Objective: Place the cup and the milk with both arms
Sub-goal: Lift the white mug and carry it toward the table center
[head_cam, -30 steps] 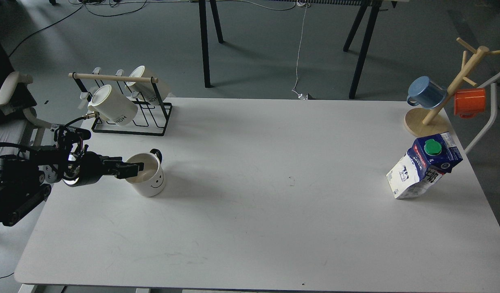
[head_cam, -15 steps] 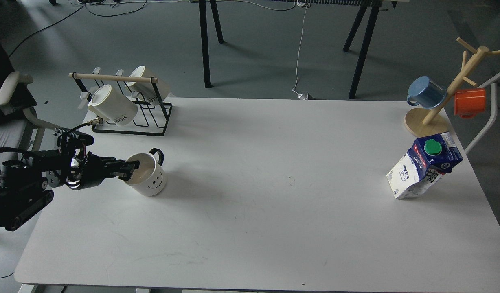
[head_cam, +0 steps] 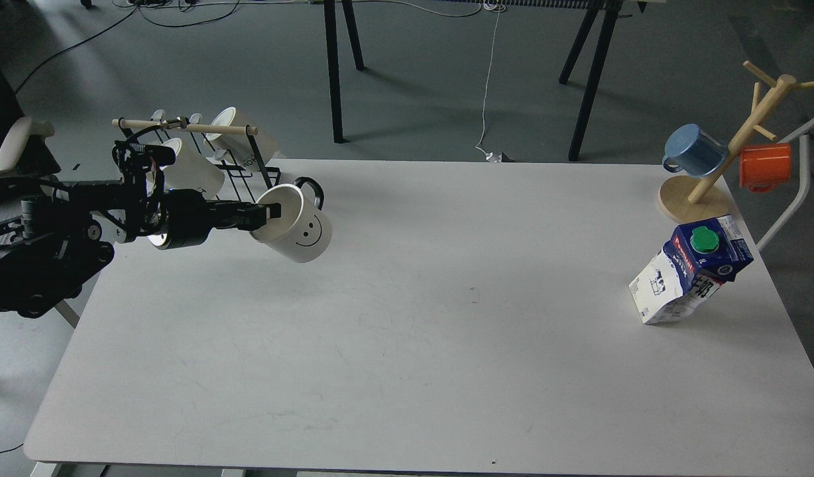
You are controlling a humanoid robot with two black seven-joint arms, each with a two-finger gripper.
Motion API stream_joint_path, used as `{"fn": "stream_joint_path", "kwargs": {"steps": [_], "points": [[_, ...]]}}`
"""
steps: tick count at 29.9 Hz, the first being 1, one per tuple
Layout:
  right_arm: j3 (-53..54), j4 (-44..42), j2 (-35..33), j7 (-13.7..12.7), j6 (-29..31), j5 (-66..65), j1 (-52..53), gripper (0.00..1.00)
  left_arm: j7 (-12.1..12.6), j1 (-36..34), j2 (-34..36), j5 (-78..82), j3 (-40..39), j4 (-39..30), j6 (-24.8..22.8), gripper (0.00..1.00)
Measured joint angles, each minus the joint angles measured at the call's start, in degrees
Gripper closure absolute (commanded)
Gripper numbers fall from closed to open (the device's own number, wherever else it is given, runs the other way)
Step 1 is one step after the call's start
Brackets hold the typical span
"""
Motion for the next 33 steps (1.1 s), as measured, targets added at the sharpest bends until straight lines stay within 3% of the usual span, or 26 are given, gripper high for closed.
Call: {"fn": "stream_joint_path", "kwargs": {"steps": [4,9,14,26,33], "points": [[-0.08,-1.34,0.05,0.01,0.00,0.00,0.00,0.04,0.00,-2.57,-8.93,0.78,0.52,3.17,-0.41,0.98],[0.23,-3.06,-0.68,-0.05,0.00,0.10,0.05,0.04,-0.01,-3.93,-20.15,5.35,3.75,12.58,0.45,0.98],[0.27,-3.45,-1.13,-0.06,0.00,0.17,0.10,0.04,-0.01,-3.30,-26.40,8.23,7.20,17.49,3.61,0.98],[0.07,-3.20,-1.12,-0.33,0.00,0.18,0.08,0.04,-0.01,-0.89,-29.04,8.54,9.94,20.68,6.36,0.90],[0.02,-3.44,-0.93,-0.39,0.00,0.18,0.01,0.04,-0.01,-0.49,-29.05,8.92,10.01,20.69,6.39,0.79]]}}
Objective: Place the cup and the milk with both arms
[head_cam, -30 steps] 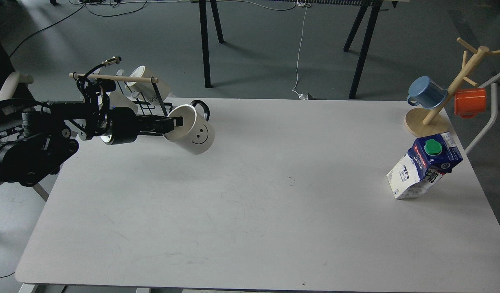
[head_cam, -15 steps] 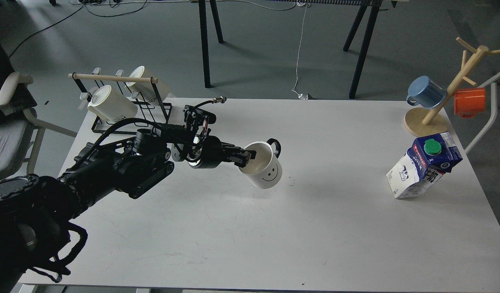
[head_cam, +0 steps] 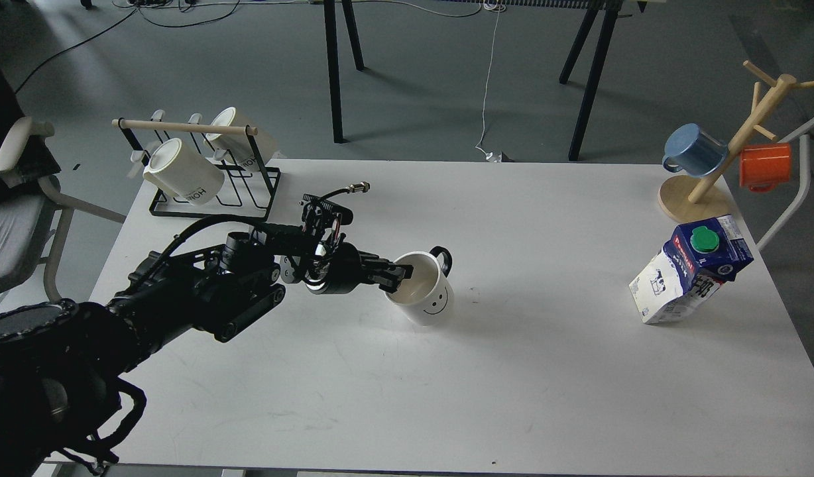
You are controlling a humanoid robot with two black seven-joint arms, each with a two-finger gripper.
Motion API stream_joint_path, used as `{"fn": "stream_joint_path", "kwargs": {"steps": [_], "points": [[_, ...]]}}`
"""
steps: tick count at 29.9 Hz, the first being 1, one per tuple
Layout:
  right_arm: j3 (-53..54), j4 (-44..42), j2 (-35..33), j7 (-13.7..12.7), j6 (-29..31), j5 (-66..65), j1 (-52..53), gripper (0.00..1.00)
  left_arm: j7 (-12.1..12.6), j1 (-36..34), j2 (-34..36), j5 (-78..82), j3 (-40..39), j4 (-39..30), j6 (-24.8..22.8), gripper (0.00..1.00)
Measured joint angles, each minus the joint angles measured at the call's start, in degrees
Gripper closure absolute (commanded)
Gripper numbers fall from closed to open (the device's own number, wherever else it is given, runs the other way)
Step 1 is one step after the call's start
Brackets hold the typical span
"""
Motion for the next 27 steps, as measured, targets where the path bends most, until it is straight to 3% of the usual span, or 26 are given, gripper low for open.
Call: {"fn": "stream_joint_path", "kwargs": {"steps": [7,12,15,24,27], "points": [[-0.15,-0.03,0.01,-0.03,0.00,-0.06,0.00,0.04,0.00,0.01,0.19,-0.52,-0.20,0.00,-0.40,0.73],[-0.12,0.21,0.01,-0.11,0.00,0.03,-0.24,0.04,0.00,0.17,1.16,-2.98,-0.86,-0.12,-0.93,0.44],[0.03,0.72,-0.14,-0.19,0.00,0.65,-0.99,0.04,0.00,0.17,2.10,-9.79,-0.96,-0.54,-1.82,0.38],[0.27,4.12,-1.45,-0.48,0.00,4.73,-4.03,0.05,0.00,-0.88,9.53,-35.05,-4.09,-1.10,-9.14,0.33],[0.28,4.56,-2.02,-1.83,0.00,10.08,-5.33,0.05,0.00,-0.89,12.49,-42.75,-8.15,-1.15,-11.30,0.33]]}}
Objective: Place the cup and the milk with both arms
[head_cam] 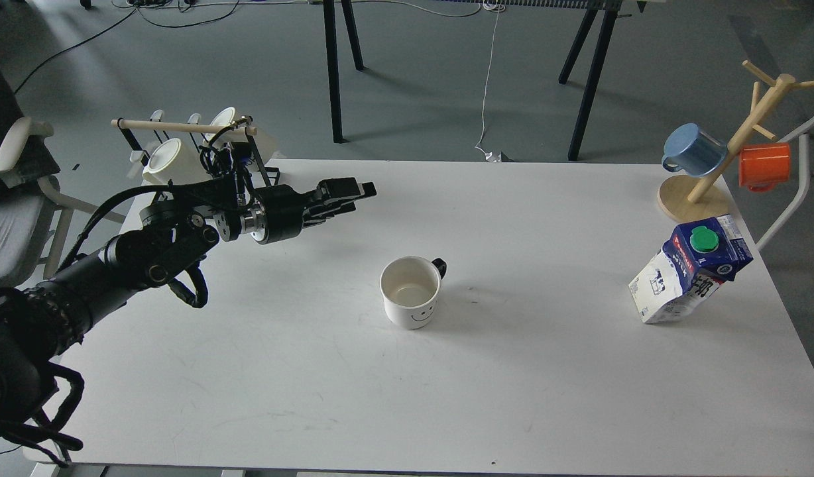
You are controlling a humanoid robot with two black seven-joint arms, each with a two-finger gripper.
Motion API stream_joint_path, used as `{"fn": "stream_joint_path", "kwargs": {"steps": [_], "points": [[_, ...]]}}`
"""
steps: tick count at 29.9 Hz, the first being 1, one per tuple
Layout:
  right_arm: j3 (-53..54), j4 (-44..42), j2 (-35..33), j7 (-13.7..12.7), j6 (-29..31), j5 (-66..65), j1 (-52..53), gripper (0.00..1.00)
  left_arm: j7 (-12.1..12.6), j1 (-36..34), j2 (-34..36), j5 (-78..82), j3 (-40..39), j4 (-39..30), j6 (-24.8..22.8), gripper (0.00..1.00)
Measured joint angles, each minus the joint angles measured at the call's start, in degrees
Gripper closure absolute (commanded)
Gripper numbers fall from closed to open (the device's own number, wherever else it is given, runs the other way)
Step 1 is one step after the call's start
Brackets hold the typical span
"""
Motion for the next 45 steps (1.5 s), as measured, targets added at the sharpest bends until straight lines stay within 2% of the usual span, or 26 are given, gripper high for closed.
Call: {"fn": "stream_joint_path", "kwargs": {"steps": [5,11,16,28,45], "points": [[0.00,2.60,-0.55,-3.38,0.00,10.67,-5.06,0.05,0.00,1.03,5.45,-15.33,-4.98,0.32,-0.43,0.33],[0.15,7.78,-0.39,-3.73,0.00,17.70,-14.31,0.05,0.00,2.77,12.08,-29.68,-5.57,0.60,-0.44,0.30],[-1.21,9.36,2.05,-3.76,0.00,17.11,-17.89,0.04,0.00,4.80,14.40,-32.88,-5.33,0.70,-0.44,0.28],[-6.82,8.85,11.75,-3.40,0.00,6.37,-15.19,0.04,0.00,7.71,14.32,-32.65,-4.94,0.53,-0.44,0.27],[-7.44,-0.22,21.11,-3.29,0.00,-3.07,-6.21,0.04,0.00,7.97,14.42,-32.81,-5.08,0.79,-0.44,0.26]]}}
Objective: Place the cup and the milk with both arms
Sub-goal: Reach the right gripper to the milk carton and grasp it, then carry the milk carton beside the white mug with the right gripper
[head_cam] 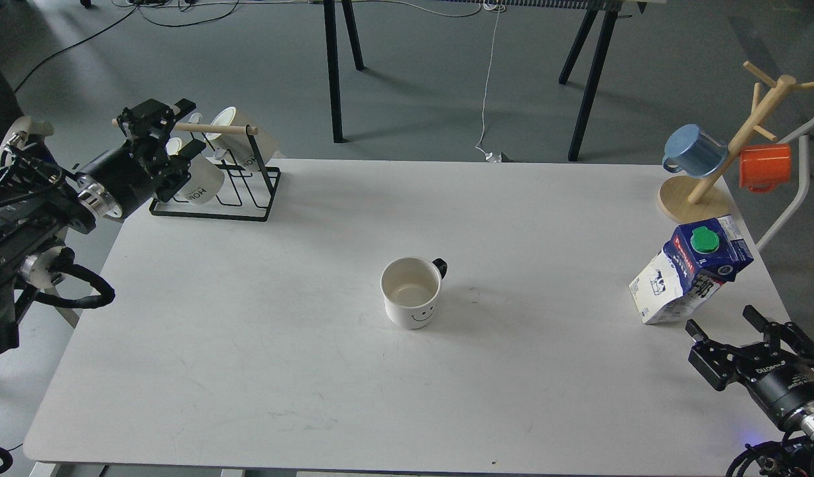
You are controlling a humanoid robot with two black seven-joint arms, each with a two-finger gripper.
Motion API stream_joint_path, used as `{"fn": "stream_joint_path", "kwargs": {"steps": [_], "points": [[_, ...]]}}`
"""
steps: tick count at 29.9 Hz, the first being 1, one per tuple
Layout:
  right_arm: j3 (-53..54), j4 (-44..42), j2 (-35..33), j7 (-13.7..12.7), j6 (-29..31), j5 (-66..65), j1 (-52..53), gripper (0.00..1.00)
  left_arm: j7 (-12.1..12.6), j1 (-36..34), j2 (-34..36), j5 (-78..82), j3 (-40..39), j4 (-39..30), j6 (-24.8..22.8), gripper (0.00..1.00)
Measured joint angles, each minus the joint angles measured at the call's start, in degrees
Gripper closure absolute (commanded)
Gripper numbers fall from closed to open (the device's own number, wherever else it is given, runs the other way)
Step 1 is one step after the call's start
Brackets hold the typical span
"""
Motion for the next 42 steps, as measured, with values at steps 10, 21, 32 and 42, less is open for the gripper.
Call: {"fn": "stream_joint_path", "kwargs": {"steps": [10,21,32,42], "points": [[0.01,-1.48,2.90,0.00,0.00,-2.19,4.08,0.03,0.00,0.13,0.14,0.00,-0.03,0.18,0.00,0.26],[0.03,-2.44,5.90,0.34,0.00,-4.01,7.86,0.11,0.00,0.34,-0.28,-0.01,-0.04,0.24,0.01,0.26],[0.16,-2.69,6.93,0.48,0.00,-4.12,8.28,0.65,0.00,1.36,-0.42,0.00,-0.03,1.39,0.01,0.25],[0.19,-0.85,7.55,0.44,0.00,-4.13,9.23,0.68,0.00,2.06,-0.67,0.00,0.01,1.93,0.01,0.25]]}}
